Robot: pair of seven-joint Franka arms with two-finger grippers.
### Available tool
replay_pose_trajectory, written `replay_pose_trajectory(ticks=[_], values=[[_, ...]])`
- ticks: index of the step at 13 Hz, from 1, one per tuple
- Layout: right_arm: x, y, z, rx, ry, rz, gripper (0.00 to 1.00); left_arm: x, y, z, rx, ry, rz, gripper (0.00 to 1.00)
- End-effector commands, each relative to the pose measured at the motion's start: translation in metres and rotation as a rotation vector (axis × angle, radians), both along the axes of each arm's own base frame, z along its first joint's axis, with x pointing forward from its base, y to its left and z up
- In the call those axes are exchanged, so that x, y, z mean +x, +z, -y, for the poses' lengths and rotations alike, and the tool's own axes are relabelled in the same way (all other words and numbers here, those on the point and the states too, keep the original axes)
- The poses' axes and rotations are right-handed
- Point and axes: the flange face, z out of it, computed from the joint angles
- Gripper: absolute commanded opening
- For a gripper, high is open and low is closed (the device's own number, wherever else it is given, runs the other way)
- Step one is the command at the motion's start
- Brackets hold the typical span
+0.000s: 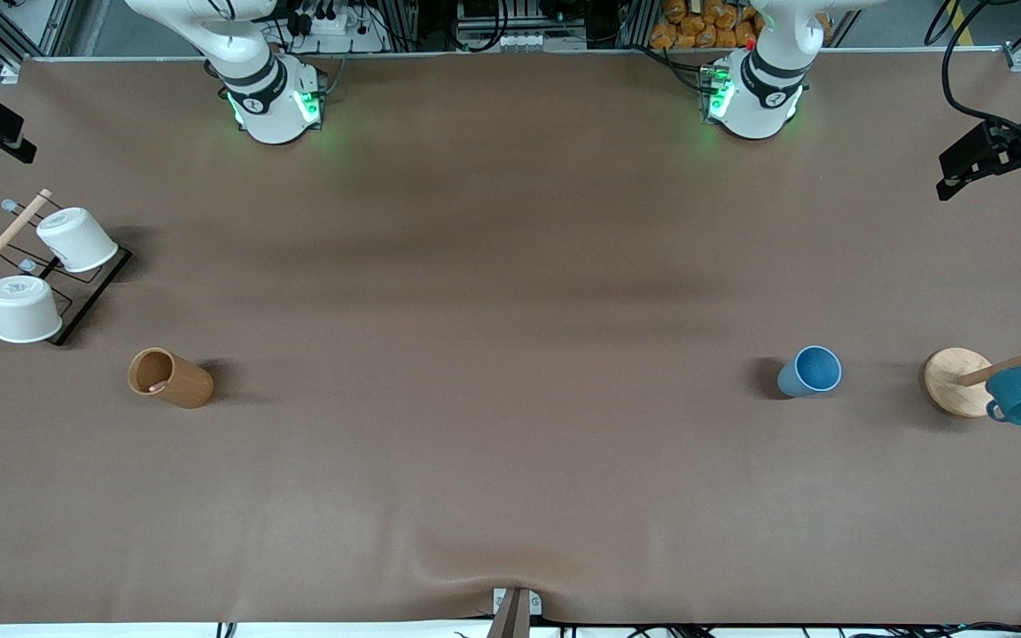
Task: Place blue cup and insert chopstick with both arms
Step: 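Move the left gripper toward the blue cup, then lower the left gripper onto the blue cup while the right gripper reaches the chopstick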
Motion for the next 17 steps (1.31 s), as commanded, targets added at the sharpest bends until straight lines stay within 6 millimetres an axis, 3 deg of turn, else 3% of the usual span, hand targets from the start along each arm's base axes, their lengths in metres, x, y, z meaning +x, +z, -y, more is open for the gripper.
replay_pose_trajectory(ticks=[1,3,5,6,8,11,12,17], values=[[-0.007,0.006,0.0,0.004,-0.003,0.002,1.0,0.002,0.005,-0.001,-0.021,0.005,-0.011,1.0],[-0.007,0.006,0.001,0.004,-0.003,0.002,1.0,0.01,-0.005,-0.005,-0.008,0.002,-0.029,1.0],[-0.007,0.006,0.002,0.004,-0.003,0.003,1.0,0.026,-0.035,-0.009,-0.014,0.004,-0.087,1.0],[-0.007,0.006,0.002,0.004,-0.003,0.0,1.0,0.042,-0.068,-0.012,-0.015,0.016,-0.137,1.0],[-0.006,0.005,0.0,0.004,-0.002,0.002,1.0,0.07,-0.128,-0.047,-0.03,0.075,-0.144,1.0],[-0.001,-0.001,0.0,0.004,0.0,-0.007,1.0,0.09,-0.196,-0.05,-0.037,0.08,-0.092,1.0],[0.005,-0.01,0.001,0.005,-0.002,-0.024,1.0,0.094,-0.217,-0.052,-0.037,0.081,-0.069,1.0],[0.073,-0.104,0.01,-0.02,-0.007,-0.122,1.0,0.085,-0.335,-0.034,-0.048,0.039,-0.006,1.0]])
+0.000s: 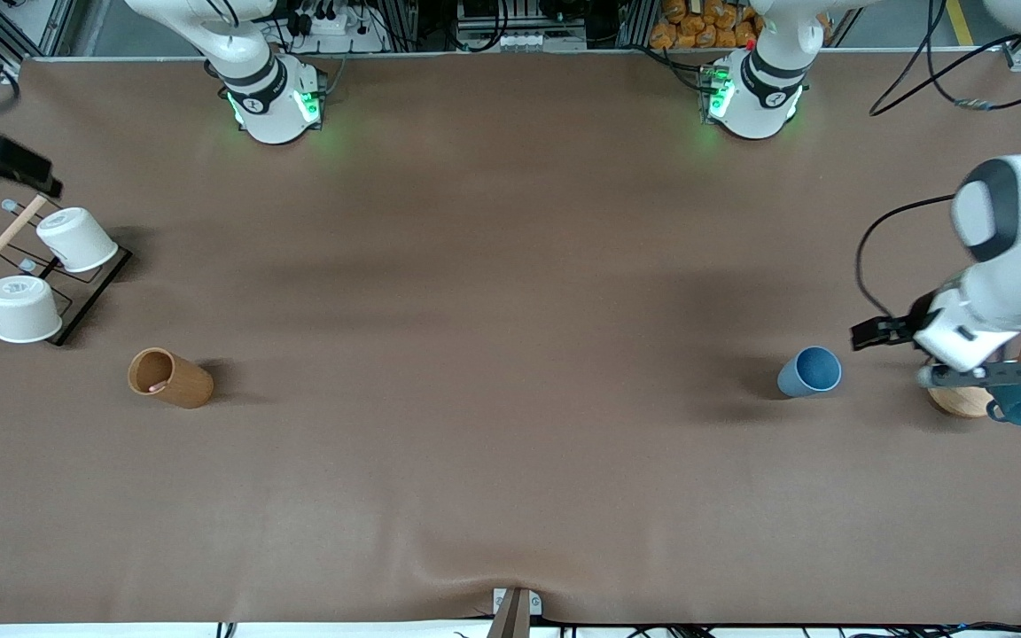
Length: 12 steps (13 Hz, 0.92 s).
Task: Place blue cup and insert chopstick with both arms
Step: 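Lower the left gripper onto the blue cup while the right gripper reaches the chopstick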
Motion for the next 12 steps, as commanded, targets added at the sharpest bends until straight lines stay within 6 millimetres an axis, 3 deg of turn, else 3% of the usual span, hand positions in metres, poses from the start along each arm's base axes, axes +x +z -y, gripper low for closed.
replay_pose_trajectory(ticks=[1,4,6,10,12], values=[[0.042,-0.057,0.006,-0.034,0.004,-0.042,1.0,-0.007,-0.04,0.004,-0.009,-0.009,0.013,1.0],[0.085,-0.123,0.001,-0.063,0.094,-0.052,1.0,-0.005,-0.06,0.003,-0.014,-0.008,-0.001,1.0],[0.106,-0.156,-0.001,-0.054,0.198,-0.03,1.0,-0.003,-0.066,0.003,-0.016,-0.008,-0.005,0.9],[0.127,-0.201,-0.012,-0.039,0.329,-0.004,1.0,0.002,-0.079,0.0,-0.019,-0.002,0.001,0.76],[0.128,-0.209,-0.011,-0.039,0.329,-0.001,1.0,0.005,-0.084,0.002,-0.02,-0.002,0.006,0.71]])
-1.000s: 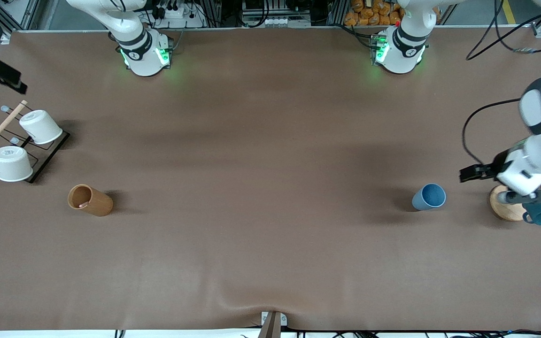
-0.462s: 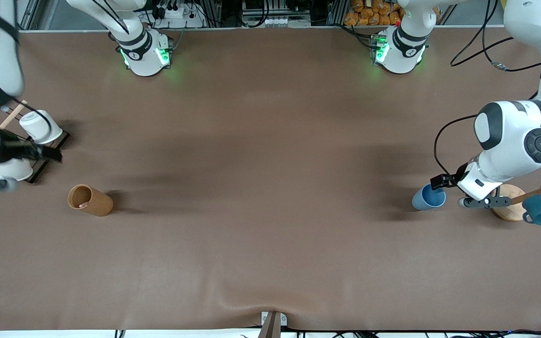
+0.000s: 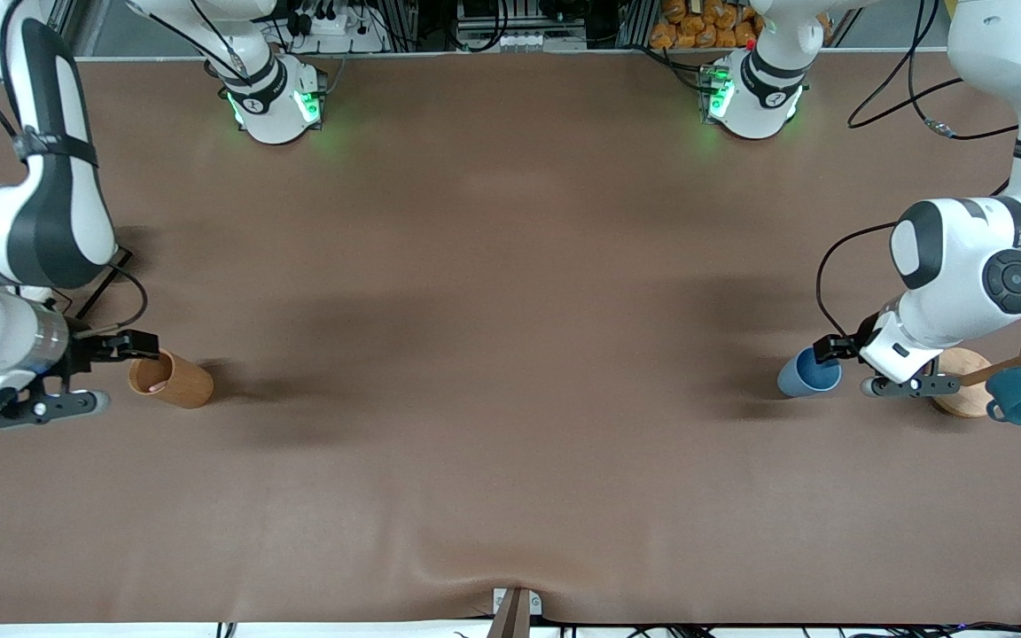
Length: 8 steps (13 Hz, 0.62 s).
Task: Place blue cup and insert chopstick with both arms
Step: 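Lower the left gripper onto the blue cup while the right gripper reaches the chopstick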
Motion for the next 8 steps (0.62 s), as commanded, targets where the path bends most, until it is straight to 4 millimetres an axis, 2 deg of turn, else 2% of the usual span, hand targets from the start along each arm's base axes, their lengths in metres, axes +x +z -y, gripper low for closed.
replay_pose_trajectory(ticks=[1,2,3,4,8], values=[[0.005,-0.013,0.001,-0.009,0.02,-0.002,1.0,0.008,-0.003,0.001,-0.007,0.007,0.016,0.65],[0.009,-0.025,0.001,-0.008,0.018,-0.008,1.0,0.009,-0.008,0.001,-0.007,0.008,0.01,0.53],[0.012,-0.035,0.001,-0.01,0.018,-0.011,1.0,0.009,-0.011,0.0,-0.008,0.01,0.005,0.16],[0.014,-0.044,0.001,-0.009,0.015,-0.01,1.0,0.01,-0.011,0.001,-0.008,0.01,0.007,0.0],[0.02,-0.07,0.001,-0.011,-0.056,-0.007,1.0,0.009,-0.008,0.005,-0.009,0.001,0.005,0.0]])
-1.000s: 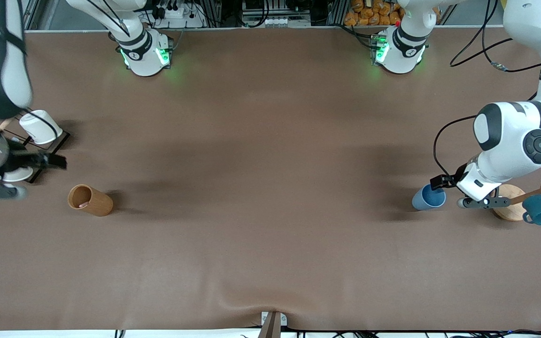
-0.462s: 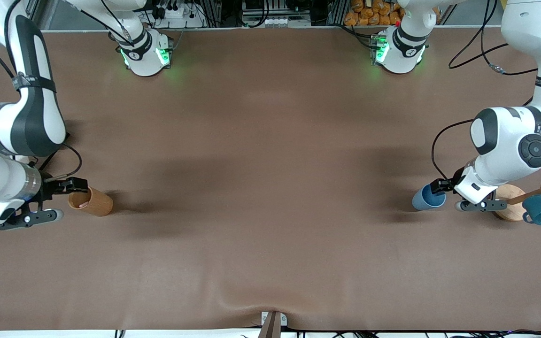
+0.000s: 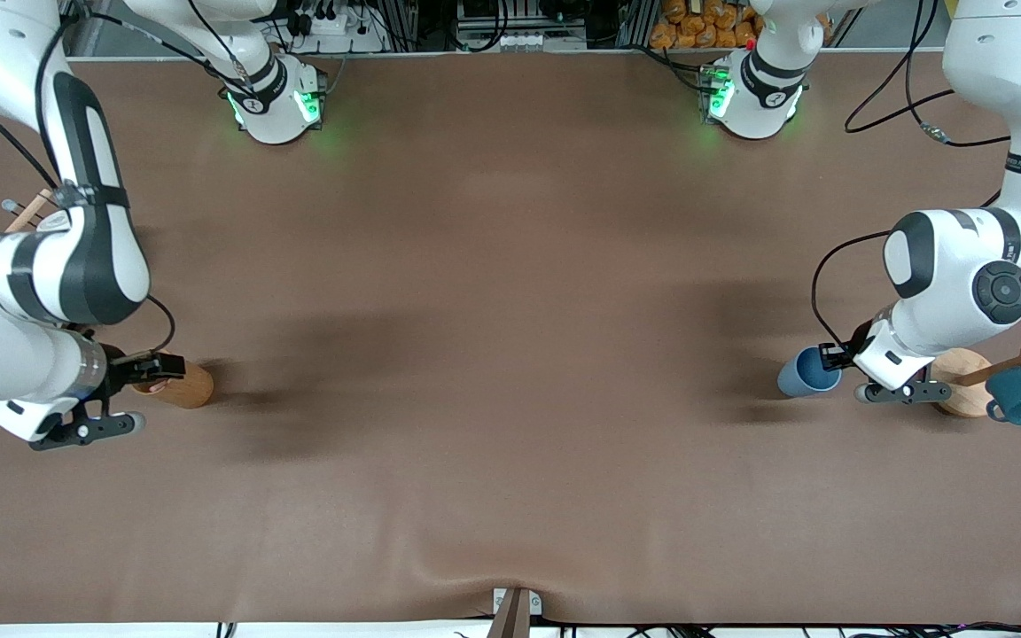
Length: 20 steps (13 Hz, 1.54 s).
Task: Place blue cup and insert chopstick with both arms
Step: 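Grasp the blue cup with the left gripper while the right gripper grasps the chopstick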
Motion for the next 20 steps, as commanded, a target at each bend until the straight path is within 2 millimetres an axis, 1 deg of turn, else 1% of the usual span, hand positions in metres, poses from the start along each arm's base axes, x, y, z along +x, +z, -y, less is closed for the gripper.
replay_pose_trajectory(ticks=[1,2,3,4,5,6,7,9,12,13,14,15,16,17,18,20], values=[[0.004,-0.007,0.002,-0.014,-0.054,0.01,1.0,0.003,0.007,0.012,-0.008,-0.011,0.009,0.0],[0.004,-0.008,0.005,-0.013,-0.061,0.009,1.0,0.004,0.013,0.019,-0.011,-0.021,0.017,0.0],[0.004,-0.009,0.009,-0.013,-0.067,0.006,1.0,0.003,0.024,0.031,-0.016,-0.038,0.025,0.0],[0.004,-0.009,0.009,-0.011,-0.068,0.006,1.0,0.001,0.032,0.047,-0.022,-0.064,0.005,0.0],[0.004,-0.008,0.008,-0.011,-0.067,0.004,0.88,-0.003,0.039,0.067,-0.031,-0.095,-0.009,0.0],[0.003,-0.008,0.008,-0.011,-0.069,0.001,0.64,-0.005,0.047,0.09,-0.041,-0.117,-0.015,0.0],[0.003,-0.008,0.008,-0.01,-0.069,0.001,0.49,-0.01,0.049,0.116,-0.05,-0.112,-0.044,0.0],[0.004,-0.009,0.008,-0.01,-0.069,0.003,0.49,-0.015,0.065,0.169,-0.072,-0.04,-0.04,0.0],[0.005,-0.01,0.005,-0.01,-0.066,0.007,0.49,-0.041,0.075,0.267,-0.088,0.061,-0.056,0.0],[0.005,-0.012,0.004,-0.011,-0.063,0.004,0.49,-0.057,0.077,0.306,-0.084,0.083,-0.061,0.0],[0.005,-0.013,0.003,-0.012,-0.061,0.003,0.48,-0.072,0.074,0.338,-0.078,0.122,-0.072,0.0],[0.005,-0.013,0.003,-0.012,-0.061,0.003,0.46,-0.076,0.08,0.361,-0.088,0.184,-0.066,0.0],[0.006,-0.012,0.003,-0.012,-0.061,0.004,0.38,-0.085,0.08,0.386,-0.09,0.21,-0.07,0.0],[0.006,-0.012,0.003,-0.012,-0.061,0.004,0.24,-0.099,0.08,0.415,-0.093,0.199,-0.071,0.0],[0.006,-0.013,0.002,-0.012,-0.06,0.003,0.15,-0.105,0.075,0.432,-0.095,0.213,-0.081,0.0],[0.006,-0.014,0.002,-0.014,-0.06,0.003,0.03,-0.107,0.066,0.451,-0.098,0.217,-0.089,0.0]])
